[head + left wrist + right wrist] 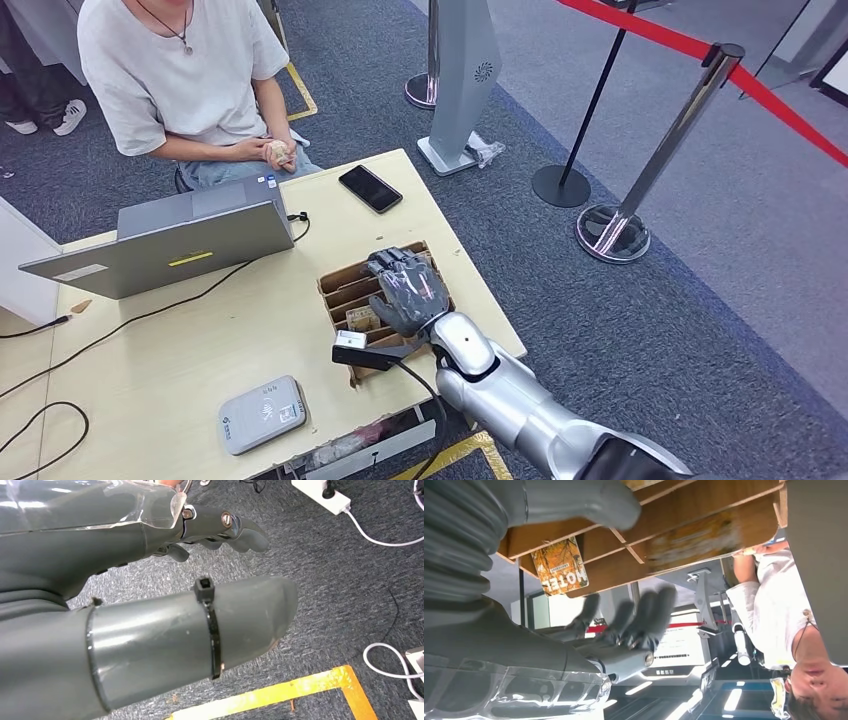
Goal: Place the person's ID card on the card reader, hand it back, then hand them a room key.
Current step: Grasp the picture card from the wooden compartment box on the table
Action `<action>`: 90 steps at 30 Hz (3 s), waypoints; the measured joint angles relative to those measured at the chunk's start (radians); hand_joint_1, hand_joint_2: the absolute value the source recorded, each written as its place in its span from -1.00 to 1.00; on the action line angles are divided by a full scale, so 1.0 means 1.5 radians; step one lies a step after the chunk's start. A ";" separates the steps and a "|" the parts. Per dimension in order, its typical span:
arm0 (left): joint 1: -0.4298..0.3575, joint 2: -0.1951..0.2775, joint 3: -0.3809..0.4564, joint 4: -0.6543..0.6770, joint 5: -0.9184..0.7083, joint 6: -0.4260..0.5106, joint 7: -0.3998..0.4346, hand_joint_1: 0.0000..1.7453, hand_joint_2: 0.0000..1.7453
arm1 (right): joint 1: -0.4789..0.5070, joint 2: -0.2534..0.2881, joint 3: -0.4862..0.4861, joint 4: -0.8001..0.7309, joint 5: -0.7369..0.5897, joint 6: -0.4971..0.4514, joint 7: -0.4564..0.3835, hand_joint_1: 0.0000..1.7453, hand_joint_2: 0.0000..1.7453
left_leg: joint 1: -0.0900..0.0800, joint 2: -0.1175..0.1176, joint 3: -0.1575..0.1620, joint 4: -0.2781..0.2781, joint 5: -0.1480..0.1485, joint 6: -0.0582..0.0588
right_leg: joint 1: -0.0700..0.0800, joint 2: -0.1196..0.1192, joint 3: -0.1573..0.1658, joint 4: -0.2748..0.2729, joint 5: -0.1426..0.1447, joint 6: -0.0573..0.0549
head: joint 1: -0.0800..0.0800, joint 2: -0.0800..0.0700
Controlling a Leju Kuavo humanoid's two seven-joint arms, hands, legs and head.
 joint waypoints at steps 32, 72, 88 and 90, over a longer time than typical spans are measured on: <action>0.000 -0.003 0.000 0.000 -0.003 0.002 0.001 -1.00 -1.00 | -0.011 -0.001 -0.003 -0.003 0.011 0.024 -0.007 -0.32 1.00 | 0.000 0.000 0.000 0.000 0.000 0.000 | 0.000 0.000 0.000 0.000 0.000 0.000 | 0.000 0.000; -0.004 -0.003 0.000 0.000 -0.015 -0.004 0.002 -1.00 -1.00 | -0.031 0.001 0.000 0.043 -0.003 0.012 -0.014 0.98 1.00 | 0.000 0.000 0.000 0.000 0.000 0.000 | 0.000 0.000 0.000 0.000 0.000 0.000 | 0.000 0.000; -0.006 -0.003 0.000 0.000 -0.021 -0.007 0.001 -1.00 -1.00 | -0.029 0.001 0.001 0.036 -0.026 -0.060 -0.038 1.00 1.00 | 0.000 0.000 0.000 0.000 0.000 0.000 | 0.000 0.000 0.000 0.000 0.000 0.000 | 0.000 0.000; -0.006 -0.003 0.000 0.000 -0.023 -0.009 0.001 -1.00 -1.00 | -0.028 0.001 0.001 0.019 -0.026 -0.071 -0.040 1.00 1.00 | 0.000 0.000 0.000 0.000 0.000 0.000 | 0.000 0.000 0.000 0.000 0.000 0.000 | 0.000 0.000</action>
